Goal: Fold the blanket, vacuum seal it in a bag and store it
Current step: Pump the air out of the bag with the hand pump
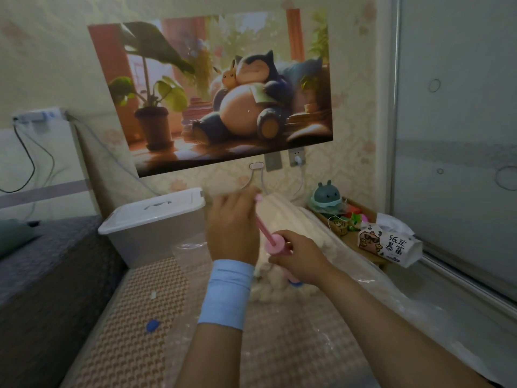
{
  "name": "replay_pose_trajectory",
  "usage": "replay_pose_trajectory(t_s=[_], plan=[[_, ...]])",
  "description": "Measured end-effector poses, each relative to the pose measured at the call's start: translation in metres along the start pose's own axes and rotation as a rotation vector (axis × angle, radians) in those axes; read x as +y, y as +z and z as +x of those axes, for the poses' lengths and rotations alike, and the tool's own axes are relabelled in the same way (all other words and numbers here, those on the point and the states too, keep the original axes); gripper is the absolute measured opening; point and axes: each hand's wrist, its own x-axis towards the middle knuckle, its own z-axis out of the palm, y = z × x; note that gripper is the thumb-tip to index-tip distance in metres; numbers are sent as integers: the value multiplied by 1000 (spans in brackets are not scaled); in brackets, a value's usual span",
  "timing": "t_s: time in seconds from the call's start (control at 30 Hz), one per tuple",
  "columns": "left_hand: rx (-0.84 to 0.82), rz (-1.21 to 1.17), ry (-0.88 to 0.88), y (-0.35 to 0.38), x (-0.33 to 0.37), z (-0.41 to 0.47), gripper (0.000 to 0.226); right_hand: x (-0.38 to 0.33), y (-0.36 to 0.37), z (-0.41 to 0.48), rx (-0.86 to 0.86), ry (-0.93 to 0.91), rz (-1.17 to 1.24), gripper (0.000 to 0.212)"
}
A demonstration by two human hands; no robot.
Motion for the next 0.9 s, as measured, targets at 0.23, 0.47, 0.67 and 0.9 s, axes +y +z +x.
replay_pose_trajectory(t_s=[0.23, 0.47, 0.67, 0.9], plan=[[-201, -35, -136, 18, -13, -23, 21, 2, 7, 0, -44, -21, -45, 41], [-406, 54, -204, 15, -1, -20, 20, -2, 6, -2, -15, -12, -26, 35], [77, 14, -68, -11, -7, 12, 20, 2, 5, -1, -36, -13, -56, 40], [-696, 4, -316, 25, -7, -36, 21, -4, 10, -4, -27, -39, -101, 36]])
